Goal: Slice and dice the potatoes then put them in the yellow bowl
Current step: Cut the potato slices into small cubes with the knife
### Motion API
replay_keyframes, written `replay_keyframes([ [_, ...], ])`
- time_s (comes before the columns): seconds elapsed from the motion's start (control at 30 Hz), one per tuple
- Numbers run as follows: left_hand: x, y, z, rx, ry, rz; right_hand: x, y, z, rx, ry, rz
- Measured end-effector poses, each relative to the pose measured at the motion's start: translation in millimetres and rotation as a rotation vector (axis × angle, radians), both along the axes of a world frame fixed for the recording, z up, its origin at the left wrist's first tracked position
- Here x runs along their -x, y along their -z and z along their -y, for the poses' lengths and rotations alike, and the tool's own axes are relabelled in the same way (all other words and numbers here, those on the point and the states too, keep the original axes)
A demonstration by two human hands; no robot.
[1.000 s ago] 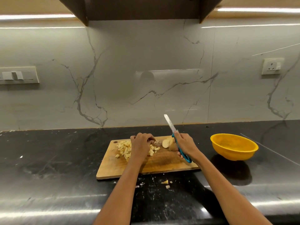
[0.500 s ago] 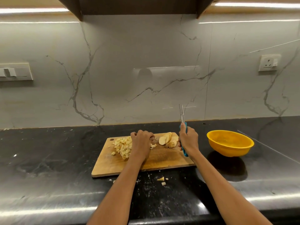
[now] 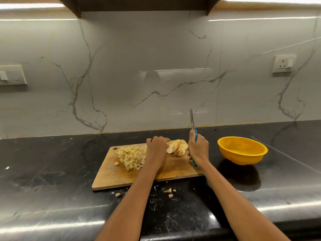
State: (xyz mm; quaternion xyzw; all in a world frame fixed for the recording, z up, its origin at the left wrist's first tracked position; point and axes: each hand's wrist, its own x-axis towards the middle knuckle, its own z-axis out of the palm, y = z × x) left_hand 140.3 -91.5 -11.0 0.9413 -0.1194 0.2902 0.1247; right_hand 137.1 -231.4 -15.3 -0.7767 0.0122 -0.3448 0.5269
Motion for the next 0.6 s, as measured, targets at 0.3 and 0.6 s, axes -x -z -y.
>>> replay_keyframes([
  [0.3, -16, 5, 8, 0.058, 0.016, -0.155, -3, 2, 0, 0.062, -0.006, 0.002],
  [0.6, 7, -3, -2, 0.565, 0.238, -0.098, 10, -8, 1, -0.169, -0.132, -0.145],
])
